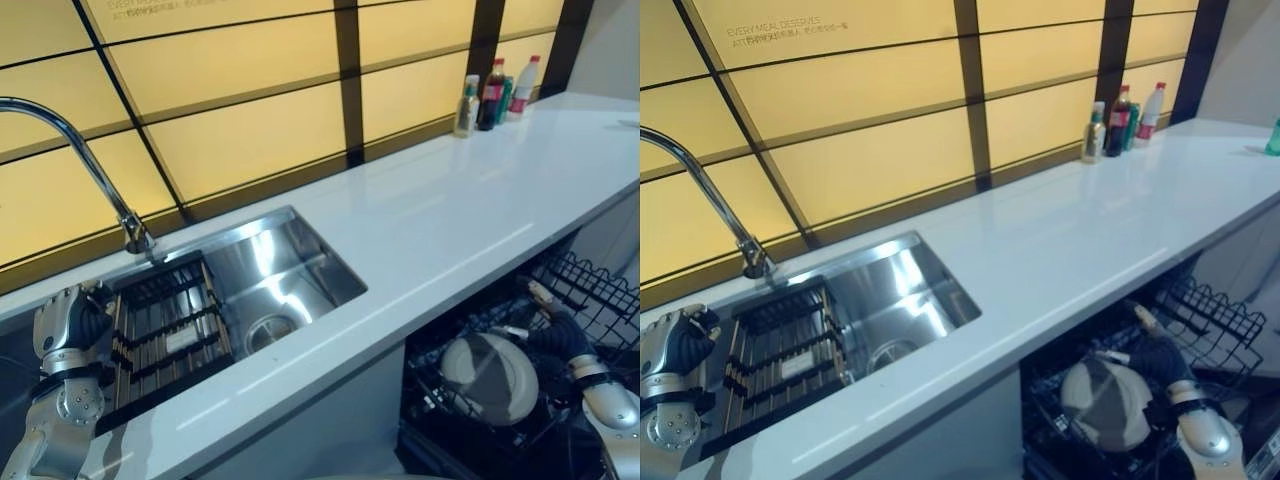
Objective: Pick up plates and place into dishwasher.
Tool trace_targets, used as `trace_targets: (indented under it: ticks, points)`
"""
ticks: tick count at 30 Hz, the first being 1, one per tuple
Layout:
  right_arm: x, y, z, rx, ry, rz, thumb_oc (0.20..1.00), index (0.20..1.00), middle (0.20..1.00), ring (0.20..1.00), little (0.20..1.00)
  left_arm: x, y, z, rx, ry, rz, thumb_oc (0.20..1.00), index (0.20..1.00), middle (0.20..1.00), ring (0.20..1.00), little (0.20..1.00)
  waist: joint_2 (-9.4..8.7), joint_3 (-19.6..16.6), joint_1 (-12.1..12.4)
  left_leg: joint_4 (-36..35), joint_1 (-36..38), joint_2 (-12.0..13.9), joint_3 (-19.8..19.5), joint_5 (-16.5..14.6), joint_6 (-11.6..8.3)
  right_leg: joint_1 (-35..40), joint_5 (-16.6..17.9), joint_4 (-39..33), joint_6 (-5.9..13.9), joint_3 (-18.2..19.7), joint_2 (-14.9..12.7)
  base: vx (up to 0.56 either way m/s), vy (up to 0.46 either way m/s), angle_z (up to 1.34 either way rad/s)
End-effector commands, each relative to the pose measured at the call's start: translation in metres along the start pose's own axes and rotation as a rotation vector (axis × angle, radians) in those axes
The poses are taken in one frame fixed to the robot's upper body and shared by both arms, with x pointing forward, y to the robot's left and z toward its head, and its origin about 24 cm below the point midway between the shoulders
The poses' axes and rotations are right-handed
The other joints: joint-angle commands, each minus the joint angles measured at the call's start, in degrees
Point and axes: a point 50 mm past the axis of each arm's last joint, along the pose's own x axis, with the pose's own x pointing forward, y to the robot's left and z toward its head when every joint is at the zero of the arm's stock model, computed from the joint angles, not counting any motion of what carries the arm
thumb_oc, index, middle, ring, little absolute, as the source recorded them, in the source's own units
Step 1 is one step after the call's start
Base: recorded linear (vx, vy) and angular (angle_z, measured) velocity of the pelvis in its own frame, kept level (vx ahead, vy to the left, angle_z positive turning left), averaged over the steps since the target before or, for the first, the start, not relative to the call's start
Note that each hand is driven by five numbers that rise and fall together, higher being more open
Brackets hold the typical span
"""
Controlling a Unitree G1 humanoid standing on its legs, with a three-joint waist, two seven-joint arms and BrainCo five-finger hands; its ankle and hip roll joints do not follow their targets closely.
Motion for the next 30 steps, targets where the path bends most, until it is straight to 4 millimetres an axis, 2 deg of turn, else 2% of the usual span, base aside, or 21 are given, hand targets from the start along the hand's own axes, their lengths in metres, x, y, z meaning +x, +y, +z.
trace_targets:
  ticks: [1,3,5,7,10,16,23,30]
  points:
    - [0.029,0.003,0.058,0.085,-0.295,-0.023,1.000,1.000,1.000,1.000,1.000,0.029,0.023,0.064,-0.390,-0.276,-0.051,0.200,0.200,0.200,0.200,0.200,-2.87,1.83,0.81,2.51,-2.52,-4.64,-0.50,-3.22,2.82,2.05,-0.26,-5.33,-3.14,-1.37,4.63,-0.08,-0.027,0.05]
    - [0.042,0.016,0.072,0.095,-0.349,-0.015,1.000,1.000,1.000,1.000,1.000,0.028,0.009,0.095,-0.659,-0.364,-0.199,0.200,0.200,0.200,0.200,0.200,-2.77,1.89,1.78,2.53,-2.75,-4.52,-0.54,-3.20,2.89,2.13,-0.08,-5.52,-3.19,-1.94,4.65,-0.07,-0.019,0.06]
    - [0.051,0.029,0.081,0.096,-0.378,-0.005,1.000,1.000,1.000,1.000,1.000,0.028,0.000,0.112,-0.785,-0.426,-0.266,0.200,0.200,0.200,0.200,0.200,-2.58,1.73,2.36,2.13,-2.56,-4.55,-0.71,-3.18,2.89,2.27,0.07,-5.76,-3.08,-2.25,4.62,-0.04,-0.004,0.05]
    - [0.059,0.039,0.087,0.091,-0.402,0.007,1.000,1.000,1.000,1.000,1.000,0.029,0.001,0.128,-0.874,-0.490,-0.299,0.200,0.200,0.200,0.200,0.200,-2.39,1.67,2.82,1.80,-2.41,-4.54,-0.68,-3.13,2.82,2.60,0.17,-6.10,-2.96,-2.56,4.54,-0.04,0.003,-0.01]
    - [0.062,0.043,0.091,0.093,-0.416,0.019,1.000,1.000,1.000,1.000,1.000,0.030,0.012,0.144,-0.954,-0.576,-0.324,0.200,0.200,0.200,0.200,0.200,-2.20,1.36,3.18,1.37,-2.39,-4.45,-0.62,-3.10,2.75,2.84,0.12,-6.45,-2.81,-2.62,4.52,-0.04,0.003,0.01]
    - [0.063,0.044,0.090,0.115,-0.413,0.031,1.000,1.000,1.000,1.000,1.000,0.029,0.027,0.156,-1.046,-0.655,-0.351,0.200,0.200,0.200,0.200,0.200,-2.13,1.07,3.59,0.54,-2.63,-4.28,-0.96,-2.65,2.68,2.93,0.07,-6.83,-2.78,-2.74,4.66,-0.06,-0.005,0.02]
    - [0.064,0.058,0.092,0.116,-0.426,0.046,1.000,1.000,1.000,1.000,1.000,0.032,0.025,0.159,-1.069,-0.653,-0.389,0.200,0.200,0.200,0.200,0.200,-2.28,0.67,4.60,0.01,-3.10,-4.05,-1.43,-2.04,2.36,3.07,0.23,-7.33,-2.71,-3.71,4.54,-0.04,-0.005,0.07]
    - [0.066,0.061,0.093,0.119,-0.423,0.040,1.000,1.000,1.000,1.000,1.000,0.035,0.026,0.159,-1.037,-0.651,-0.401,0.200,0.200,0.200,0.200,0.200,-2.61,0.53,5.28,-0.75,-3.34,-3.85,-1.77,-1.46,2.35,3.11,0.32,-7.69,-2.66,-4.27,4.60,-0.01,-0.002,0.01]
